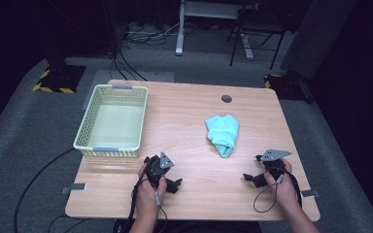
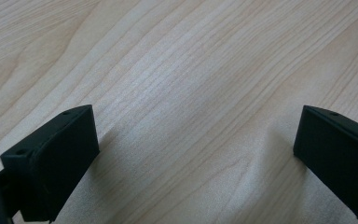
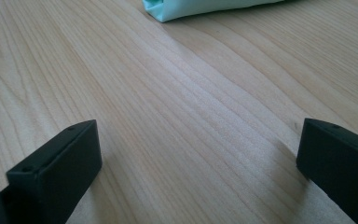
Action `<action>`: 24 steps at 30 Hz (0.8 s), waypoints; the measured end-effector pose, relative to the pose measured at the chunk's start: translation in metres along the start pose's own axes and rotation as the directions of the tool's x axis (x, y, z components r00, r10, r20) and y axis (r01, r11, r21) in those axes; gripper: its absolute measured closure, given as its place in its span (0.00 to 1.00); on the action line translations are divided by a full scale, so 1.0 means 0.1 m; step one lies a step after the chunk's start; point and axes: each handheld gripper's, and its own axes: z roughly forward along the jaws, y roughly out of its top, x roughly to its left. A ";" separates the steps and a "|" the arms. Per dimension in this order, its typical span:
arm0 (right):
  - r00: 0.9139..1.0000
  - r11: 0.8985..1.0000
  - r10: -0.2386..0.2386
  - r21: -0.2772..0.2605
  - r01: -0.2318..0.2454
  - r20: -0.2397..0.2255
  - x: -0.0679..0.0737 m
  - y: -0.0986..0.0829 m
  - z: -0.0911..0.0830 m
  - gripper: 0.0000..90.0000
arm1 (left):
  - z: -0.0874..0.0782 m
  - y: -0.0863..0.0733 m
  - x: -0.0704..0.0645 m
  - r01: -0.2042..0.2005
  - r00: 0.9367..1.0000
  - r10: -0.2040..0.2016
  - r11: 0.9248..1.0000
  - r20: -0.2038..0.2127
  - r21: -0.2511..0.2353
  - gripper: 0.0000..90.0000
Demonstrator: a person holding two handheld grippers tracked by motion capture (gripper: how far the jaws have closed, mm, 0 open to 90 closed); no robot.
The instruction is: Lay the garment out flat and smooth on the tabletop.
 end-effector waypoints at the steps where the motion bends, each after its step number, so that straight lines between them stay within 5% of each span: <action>1: 1.000 1.000 0.000 0.000 0.000 0.000 0.00 0.00 0.00 0.00 | 0.00 0.00 0.00 0.000 1.000 0.000 1.000 0.000 0.000 0.00; 24: 1.000 1.000 0.023 0.003 -0.023 0.020 0.01 0.04 0.03 0.00 | 0.04 0.05 0.11 -0.014 1.000 0.014 1.000 0.012 0.002 0.00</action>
